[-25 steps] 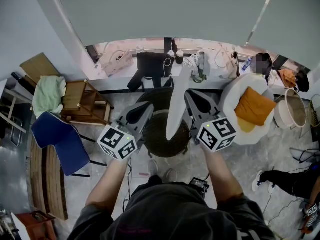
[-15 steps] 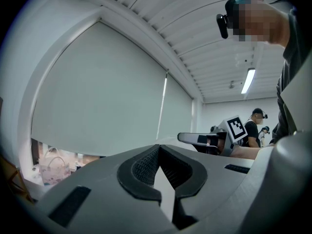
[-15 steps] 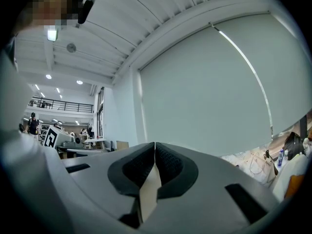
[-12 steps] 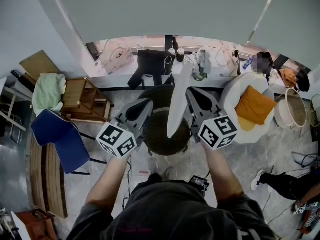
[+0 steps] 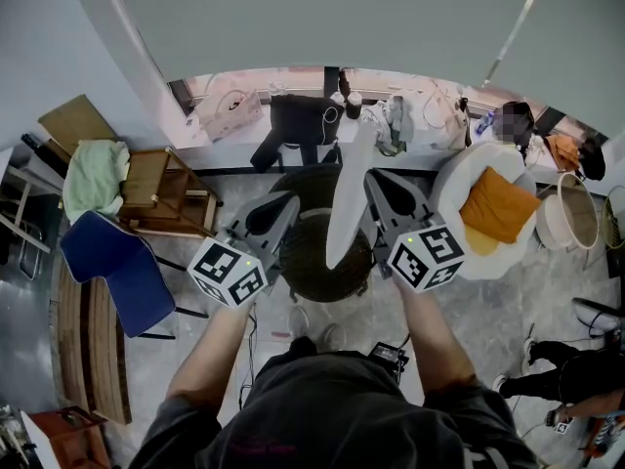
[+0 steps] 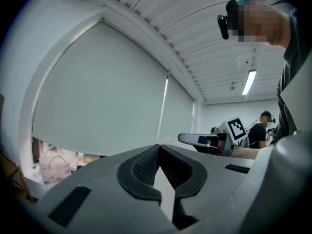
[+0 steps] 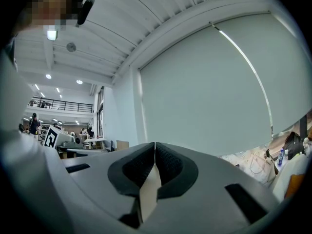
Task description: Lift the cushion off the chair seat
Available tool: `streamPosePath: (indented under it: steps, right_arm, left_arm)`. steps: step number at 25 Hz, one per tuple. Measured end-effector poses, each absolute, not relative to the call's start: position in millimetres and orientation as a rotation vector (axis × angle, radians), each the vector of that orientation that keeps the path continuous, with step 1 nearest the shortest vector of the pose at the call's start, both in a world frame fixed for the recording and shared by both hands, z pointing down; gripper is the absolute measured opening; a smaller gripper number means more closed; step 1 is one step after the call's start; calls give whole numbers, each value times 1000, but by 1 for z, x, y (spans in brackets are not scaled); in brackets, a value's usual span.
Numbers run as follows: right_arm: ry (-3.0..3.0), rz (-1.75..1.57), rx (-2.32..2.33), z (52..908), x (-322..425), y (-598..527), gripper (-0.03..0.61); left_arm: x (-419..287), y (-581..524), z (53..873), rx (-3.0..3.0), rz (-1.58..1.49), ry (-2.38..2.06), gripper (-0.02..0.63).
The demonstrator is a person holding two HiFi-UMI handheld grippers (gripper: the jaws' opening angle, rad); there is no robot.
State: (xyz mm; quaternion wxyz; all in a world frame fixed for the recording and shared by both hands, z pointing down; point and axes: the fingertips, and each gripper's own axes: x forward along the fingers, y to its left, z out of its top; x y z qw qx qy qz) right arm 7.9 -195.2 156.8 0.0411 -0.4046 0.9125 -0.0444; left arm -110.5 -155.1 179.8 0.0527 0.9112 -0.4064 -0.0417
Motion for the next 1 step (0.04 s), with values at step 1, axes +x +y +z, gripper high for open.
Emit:
streamPosePath:
  steps: [1]
  right_arm:
    - [2794, -137, -1239, 157, 8, -196, 18]
  left_arm:
    - [-110, -156, 180, 2770, -126, -1236, 9]
